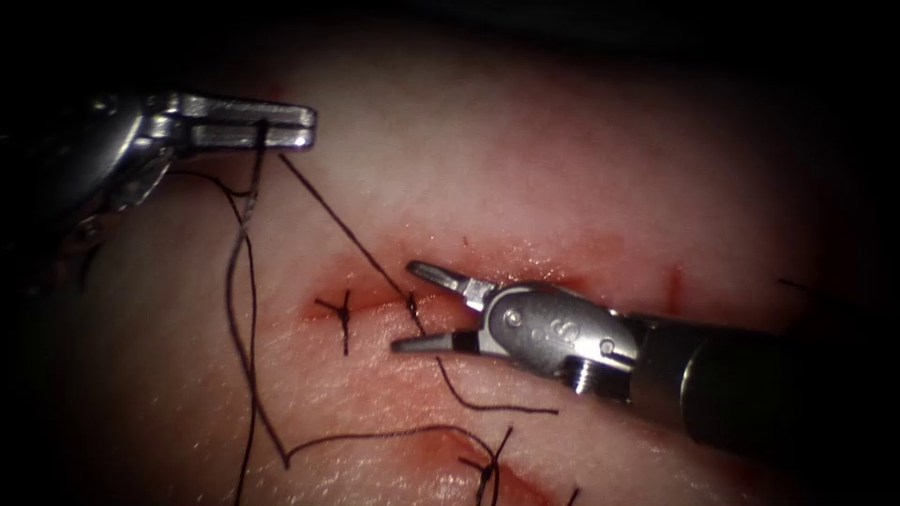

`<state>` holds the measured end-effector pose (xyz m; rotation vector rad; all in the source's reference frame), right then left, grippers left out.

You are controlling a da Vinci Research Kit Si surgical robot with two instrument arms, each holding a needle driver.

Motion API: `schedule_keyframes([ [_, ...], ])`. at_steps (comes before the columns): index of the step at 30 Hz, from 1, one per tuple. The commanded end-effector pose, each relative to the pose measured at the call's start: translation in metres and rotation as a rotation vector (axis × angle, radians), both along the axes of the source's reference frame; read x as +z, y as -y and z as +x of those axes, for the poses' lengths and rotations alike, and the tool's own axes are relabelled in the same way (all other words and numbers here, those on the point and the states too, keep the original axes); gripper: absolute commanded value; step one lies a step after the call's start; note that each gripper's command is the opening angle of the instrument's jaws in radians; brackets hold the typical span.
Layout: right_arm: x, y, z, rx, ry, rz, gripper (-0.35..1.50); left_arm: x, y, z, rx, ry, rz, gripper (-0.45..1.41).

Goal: Wound Closure
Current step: Cut the suture with the right needle driver.

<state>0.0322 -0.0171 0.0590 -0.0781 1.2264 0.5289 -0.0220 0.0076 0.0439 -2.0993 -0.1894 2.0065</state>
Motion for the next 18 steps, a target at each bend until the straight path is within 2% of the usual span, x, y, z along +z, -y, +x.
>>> schedule_keyframes([
  [1, 0.0012, -0.0001, 0.0018, -0.002, -0.004, -0.005, 1.47, 0.0005, -0.0006, -0.0007, 0.002, 0.006, -0.004, -0.45],
  [9, 0.0039, -0.0014, 0.0039, 0.011, 0.009, -0.015, 1.47, 0.0002, -0.0003, -0.0007, 0.012, 0.007, -0.011, -0.45],
  [18, 0.0048, -0.0008, 0.0054, 0.006, -0.001, 0.002, 1.42, -0.0003, 0.0002, -0.0009, 0.019, 0.018, -0.015, -0.45],
])
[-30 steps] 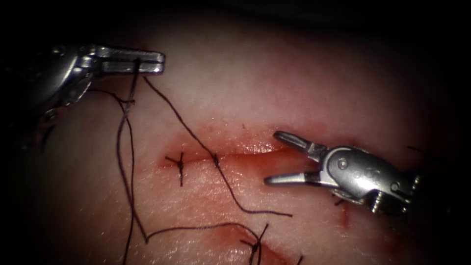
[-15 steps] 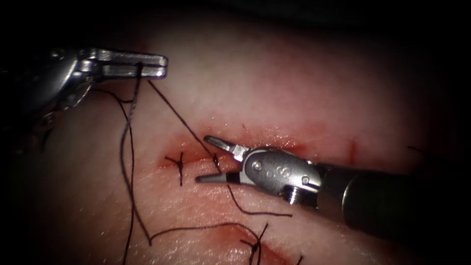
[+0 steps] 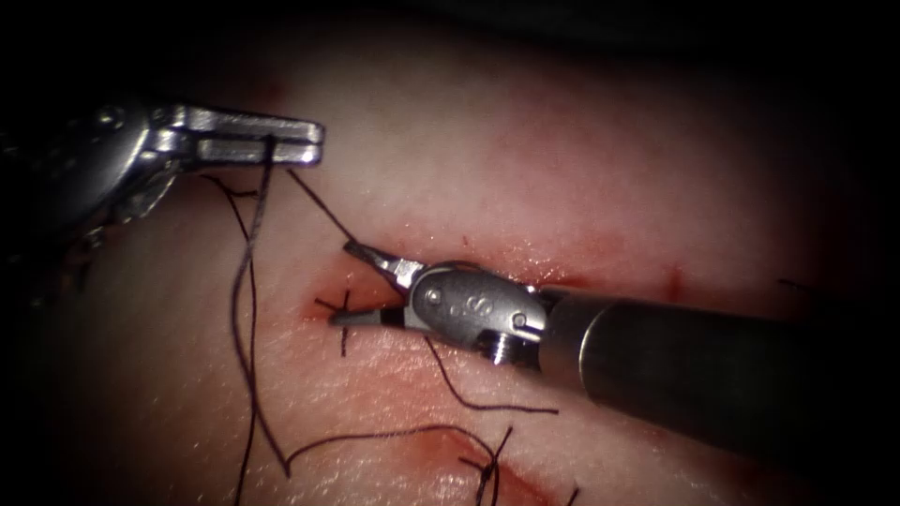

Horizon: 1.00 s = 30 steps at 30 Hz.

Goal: Wound Closure
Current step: Cut the suture with the right needle driver.

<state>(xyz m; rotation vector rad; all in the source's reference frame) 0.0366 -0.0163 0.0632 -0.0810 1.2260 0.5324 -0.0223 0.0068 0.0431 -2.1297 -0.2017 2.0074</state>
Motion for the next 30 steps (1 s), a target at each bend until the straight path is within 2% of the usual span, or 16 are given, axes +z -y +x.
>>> schedule_keyframes([
  [1, 0.0006, 0.0000, 0.0010, 0.002, -0.001, 0.001, 1.42, 0.0004, -0.0006, -0.0006, 0.002, 0.001, -0.002, -0.45],
  [11, -0.0006, -0.0006, 0.0012, 0.004, -0.012, 0.018, 1.30, 0.0004, -0.0005, -0.0007, 0.006, 0.003, -0.009, -0.45],
  [14, -0.0006, -0.0006, 0.0012, 0.003, -0.012, 0.018, 1.21, 0.0004, -0.0004, -0.0007, 0.006, 0.003, -0.011, -0.45],
  [15, -0.0006, -0.0005, 0.0012, 0.002, -0.012, 0.017, 1.13, 0.0004, -0.0003, -0.0007, 0.006, 0.003, -0.011, -0.45],
  [16, -0.0006, -0.0003, 0.0011, 0.005, -0.015, 0.019, 0.56, 0.0004, -0.0003, -0.0007, 0.011, 0.001, -0.011, -0.45],
  [17, -0.0006, -0.0002, 0.0010, 0.013, -0.007, 0.026, 0.22, 0.0003, -0.0003, -0.0007, 0.011, 0.001, -0.011, -0.45],
  [18, -0.0006, -0.0002, 0.0009, 0.030, 0.005, 0.031, -0.31, 0.0002, -0.0003, -0.0007, 0.011, 0.001, -0.011, -0.45],
  [19, -0.0006, -0.0002, 0.0008, 0.043, 0.018, 0.032, -0.35, 0.0001, -0.0002, -0.0008, 0.012, 0.004, -0.011, -0.45],
  [26, 0.0002, -0.0009, 0.0003, 0.074, 0.079, 0.026, -0.35, -0.0011, 0.0003, -0.0006, 0.022, 0.014, -0.019, -0.45],
  [27, 0.0001, -0.0009, -0.0001, 0.053, 0.059, 0.027, 0.04, -0.0015, 0.0006, -0.0001, 0.027, 0.016, -0.026, -0.45],
  [28, 0.0000, -0.0008, -0.0005, 0.034, 0.044, 0.028, 0.69, -0.0017, 0.0008, 0.0002, 0.030, 0.018, -0.027, -0.45],
  [29, -0.0001, -0.0007, -0.0010, 0.028, 0.037, 0.028, 1.20, -0.0019, 0.0010, 0.0007, 0.036, 0.023, -0.029, -0.45],
  [30, -0.0004, -0.0005, -0.0017, 0.033, 0.040, 0.028, 1.30, -0.0021, 0.0013, 0.0011, 0.038, 0.020, -0.030, -0.45],
])
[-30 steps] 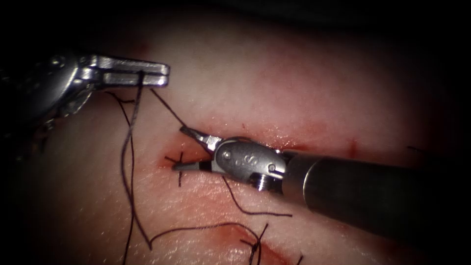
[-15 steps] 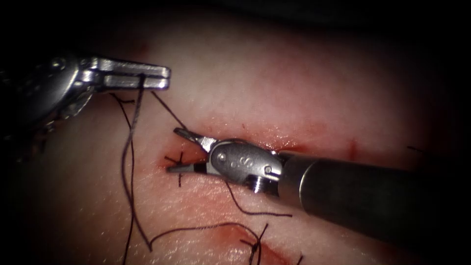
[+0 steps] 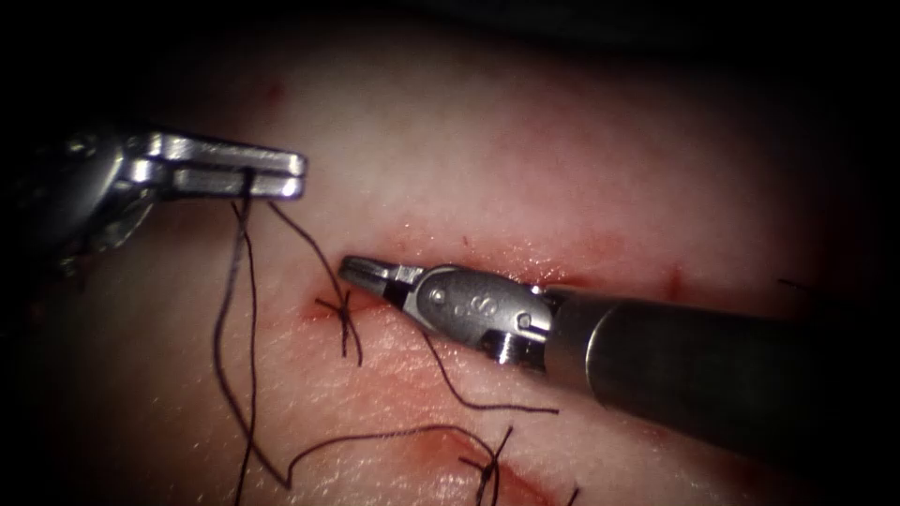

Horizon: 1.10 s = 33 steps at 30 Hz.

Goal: Wound Closure
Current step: Cut the suture with the right needle driver, then with the left tool, set down the suture.

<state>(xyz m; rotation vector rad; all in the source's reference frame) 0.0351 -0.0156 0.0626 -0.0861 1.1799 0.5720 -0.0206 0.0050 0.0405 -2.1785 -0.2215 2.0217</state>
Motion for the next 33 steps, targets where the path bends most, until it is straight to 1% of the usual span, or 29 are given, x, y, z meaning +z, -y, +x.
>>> schedule_keyframes([
  [1, -0.0002, 0.0003, -0.0013, -0.004, 0.012, 0.002, 1.33, 0.0003, -0.0002, -0.0001, 0.001, -0.005, -0.006, -0.45],
  [4, -0.0011, 0.0004, -0.0047, -0.035, 0.020, 0.026, 1.40, -0.0001, 0.0011, 0.0019, 0.004, -0.027, -0.015, -0.45],
  [5, -0.0015, 0.0003, -0.0063, -0.031, 0.027, 0.038, 1.45, -0.0002, 0.0016, 0.0026, 0.001, -0.029, -0.018, -0.45],
  [7, -0.0021, -0.0001, -0.0088, -0.035, 0.046, 0.001, 1.48, -0.0003, 0.0026, 0.0040, -0.001, -0.036, -0.028, -0.45],
  [8, -0.0027, -0.0005, -0.0119, -0.049, 0.034, 0.011, 1.45, -0.0002, 0.0038, 0.0051, 0.000, -0.051, -0.039, -0.45],
  [10, -0.0034, -0.0009, -0.0150, -0.064, 0.025, 0.022, 1.25, -0.0002, 0.0050, 0.0059, -0.001, -0.066, -0.055, -0.45],
  [11, -0.0039, -0.0013, -0.0171, -0.069, 0.025, 0.032, 1.13, -0.0001, 0.0065, 0.0069, -0.005, -0.081, -0.052, -0.45],
  [13, -0.0043, -0.0016, -0.0187, -0.064, 0.035, 0.039, 1.06, 0.0001, 0.0081, 0.0082, -0.016, -0.118, -0.062, -0.45],
  [14, -0.0046, -0.0016, -0.0198, -0.072, 0.055, 0.017, 0.71, 0.0005, 0.0094, 0.0094, -0.030, -0.153, -0.062, -0.45],
  [16, -0.0048, -0.0016, -0.0204, -0.079, 0.080, -0.023, -0.08, 0.0012, 0.0107, 0.0110, -0.045, -0.191, -0.071, -0.45],
  [17, -0.0049, -0.0016, -0.0206, -0.083, 0.096, -0.042, -0.28, 0.0015, 0.0112, 0.0117, -0.051, -0.207, -0.066, -0.45],
  [18, -0.0048, -0.0017, -0.0206, -0.091, 0.116, -0.070, -0.35, 0.0020, 0.0119, 0.0127, -0.061, -0.227, -0.057, -0.45],
  [19, -0.0048, -0.0017, -0.0206, -0.086, 0.123, -0.076, -0.35, 0.0024, 0.0125, 0.0135, -0.068, -0.235, -0.047, -0.45],
  [20, -0.0048, -0.0016, -0.0204, -0.084, 0.125, -0.076, -0.35, 0.0034, 0.0137, 0.0153, -0.090, -0.262, -0.029, -0.45],
  [21, -0.0048, -0.0016, -0.0204, -0.076, 0.118, -0.061, -0.35, 0.0038, 0.0143, 0.0160, -0.100, -0.270, -0.012, -0.45],
  [22, -0.0048, -0.0014, -0.0204, -0.039, 0.088, 0.006, -0.35, 0.0046, 0.0152, 0.0174, -0.125, -0.280, 0.022, -0.28],
  [23, -0.0047, -0.0012, -0.0203, -0.040, 0.088, 0.004, -0.35, 0.0051, 0.0158, 0.0183, -0.157, -0.292, 0.067, 0.12],
  [24, -0.0047, -0.0010, -0.0203, -0.025, 0.076, 0.032, -0.35, 0.0055, 0.0163, 0.0189, -0.190, -0.305, 0.102, 0.27],
  [25, -0.0046, -0.0006, -0.0202, -0.022, 0.075, 0.038, -0.35, 0.0061, 0.0173, 0.0205, -0.274, -0.353, 0.185, 0.64],
  [27, -0.0044, -0.0001, -0.0202, -0.018, 0.072, 0.044, -0.35, 0.0065, 0.0179, 0.0217, -0.311, -0.384, 0.218, 0.98],
  [28, -0.0044, 0.0000, -0.0202, -0.018, 0.072, 0.042, -0.35, 0.0066, 0.0181, 0.0223, -0.320, -0.386, 0.238, 1.25],
  [29, -0.0043, 0.0002, -0.0201, -0.018, 0.072, 0.040, -0.32, 0.0066, 0.0185, 0.0239, -0.324, -0.386, 0.243, 1.38],
  [30, -0.0043, 0.0003, -0.0201, -0.018, 0.073, 0.039, -0.32, 0.0064, 0.0186, 0.0255, -0.326, -0.394, 0.245, 1.40],
  [32, -0.0042, 0.0003, -0.0201, -0.018, 0.073, 0.039, -0.28, 0.0060, 0.0186, 0.0271, -0.332, -0.409, 0.243, 1.40],
  [33, -0.0041, 0.0003, -0.0201, -0.018, 0.074, 0.038, -0.28, 0.0054, 0.0186, 0.0294, -0.333, -0.423, 0.240, 1.40],
])
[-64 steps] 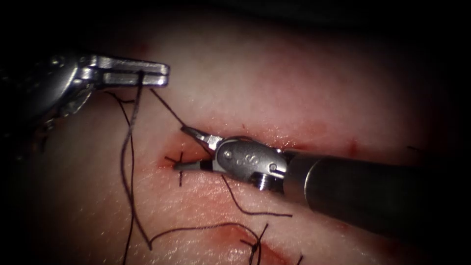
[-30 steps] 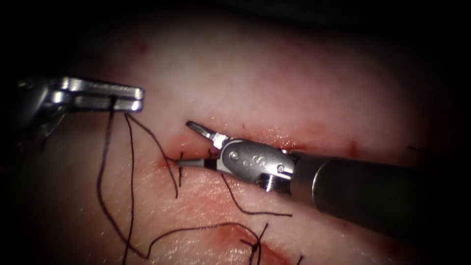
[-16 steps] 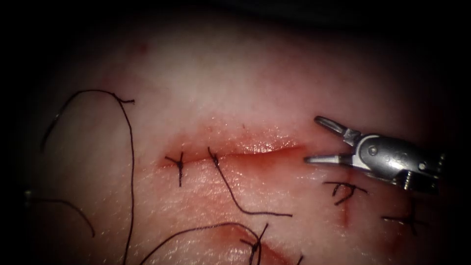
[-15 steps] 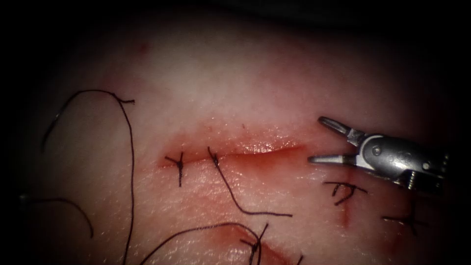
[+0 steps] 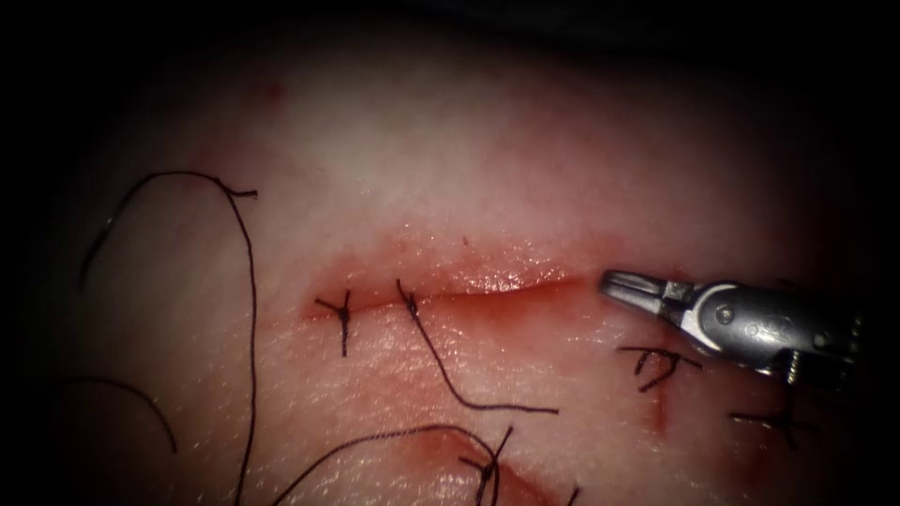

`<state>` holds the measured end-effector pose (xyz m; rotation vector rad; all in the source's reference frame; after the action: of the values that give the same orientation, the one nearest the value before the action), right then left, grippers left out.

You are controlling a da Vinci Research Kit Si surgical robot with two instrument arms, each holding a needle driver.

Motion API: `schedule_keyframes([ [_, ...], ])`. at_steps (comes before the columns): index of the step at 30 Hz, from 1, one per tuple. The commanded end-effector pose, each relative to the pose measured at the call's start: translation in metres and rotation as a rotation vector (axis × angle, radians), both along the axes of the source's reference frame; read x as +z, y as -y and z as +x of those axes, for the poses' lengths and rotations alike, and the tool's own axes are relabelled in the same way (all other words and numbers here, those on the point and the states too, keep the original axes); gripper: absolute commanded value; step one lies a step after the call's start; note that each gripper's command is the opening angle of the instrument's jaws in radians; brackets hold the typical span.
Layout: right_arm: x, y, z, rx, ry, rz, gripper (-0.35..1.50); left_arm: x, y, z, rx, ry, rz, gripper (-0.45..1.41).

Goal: Wound Closure
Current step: With the left tool, set down the suture, then using the left gripper, pick up the remaining suture end.

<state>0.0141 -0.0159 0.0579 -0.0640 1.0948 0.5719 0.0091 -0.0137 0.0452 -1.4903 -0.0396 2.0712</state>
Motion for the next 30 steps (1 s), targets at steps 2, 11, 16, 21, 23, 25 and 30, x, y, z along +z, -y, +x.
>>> schedule_keyframes([
  [2, 0.0007, 0.0001, 0.0009, 0.001, -0.003, -0.004, -0.35, 0.0000, -0.0005, 0.0015, -0.021, -0.045, 0.001, 1.40],
  [11, 0.0006, 0.0003, 0.0012, -0.012, 0.012, 0.006, -0.35, -0.0091, -0.0056, -0.0039, -0.112, -0.198, -0.075, 1.17],
  [16, 0.0009, 0.0007, 0.0021, -0.008, 0.019, 0.001, -0.23, -0.0095, -0.0062, -0.0158, -0.057, -0.105, -0.138, 1.01],
  [21, 0.0013, 0.0017, 0.0032, -0.023, 0.045, 0.005, -0.18, -0.0051, -0.0060, -0.0311, 0.012, -0.142, -0.213, 0.98],
  [23, 0.0013, 0.0019, 0.0033, -0.023, 0.046, 0.004, -0.18, -0.0025, -0.0059, -0.0370, 0.057, -0.162, -0.249, 0.88],
  [25, 0.0012, 0.0020, 0.0033, -0.023, 0.046, 0.003, -0.18, -0.0007, -0.0056, -0.0404, 0.091, -0.185, -0.254, 0.78],
  [30, 0.0012, 0.0020, 0.0032, -0.025, 0.048, 0.005, -0.23, 0.0058, -0.0046, -0.0482, 0.159, -0.266, -0.267, 0.70],
])
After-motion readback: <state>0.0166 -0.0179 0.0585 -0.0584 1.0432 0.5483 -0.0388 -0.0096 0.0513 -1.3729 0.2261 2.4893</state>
